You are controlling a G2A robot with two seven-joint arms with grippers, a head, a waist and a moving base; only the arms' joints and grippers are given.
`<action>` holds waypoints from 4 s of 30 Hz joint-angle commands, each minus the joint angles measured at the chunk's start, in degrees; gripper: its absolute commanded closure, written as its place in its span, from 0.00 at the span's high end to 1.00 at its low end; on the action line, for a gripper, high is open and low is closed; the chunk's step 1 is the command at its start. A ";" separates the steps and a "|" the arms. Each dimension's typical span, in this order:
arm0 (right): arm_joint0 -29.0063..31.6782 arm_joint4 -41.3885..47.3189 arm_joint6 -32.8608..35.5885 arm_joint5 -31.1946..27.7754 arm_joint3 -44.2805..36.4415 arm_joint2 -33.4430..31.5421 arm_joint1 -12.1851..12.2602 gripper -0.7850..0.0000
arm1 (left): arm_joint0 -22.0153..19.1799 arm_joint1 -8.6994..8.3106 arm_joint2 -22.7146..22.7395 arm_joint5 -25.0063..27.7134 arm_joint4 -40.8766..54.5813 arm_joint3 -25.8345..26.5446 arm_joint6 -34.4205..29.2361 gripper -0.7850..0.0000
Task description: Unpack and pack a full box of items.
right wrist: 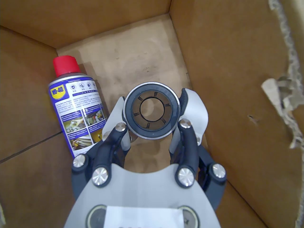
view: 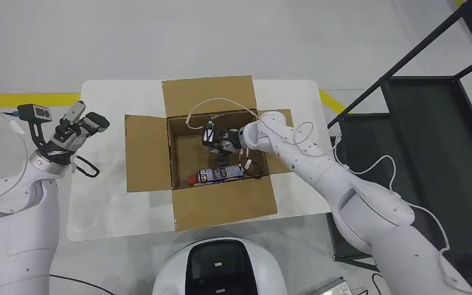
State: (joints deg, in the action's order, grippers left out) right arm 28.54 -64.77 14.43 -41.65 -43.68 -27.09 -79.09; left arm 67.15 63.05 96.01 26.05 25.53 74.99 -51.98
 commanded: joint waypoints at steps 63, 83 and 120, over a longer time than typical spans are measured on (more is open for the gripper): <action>26.34 39.66 18.51 -12.32 -43.36 -32.83 18.33 1.00 | -8.10 0.16 -13.21 -3.27 1.88 -3.65 -13.20 1.00; 41.29 56.84 22.31 -6.94 -30.91 -55.41 24.41 1.00 | -16.96 3.40 -29.57 -2.66 -3.61 -8.95 -10.69 1.00; 28.79 77.18 35.41 -12.79 -31.30 -31.39 24.62 1.00 | -13.89 2.17 -29.63 2.71 -16.40 -4.63 -2.69 1.00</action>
State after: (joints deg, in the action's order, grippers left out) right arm 58.92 14.15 49.21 -55.07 -75.48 -59.79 -54.30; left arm 53.15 65.31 66.16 28.82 9.15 70.33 -54.62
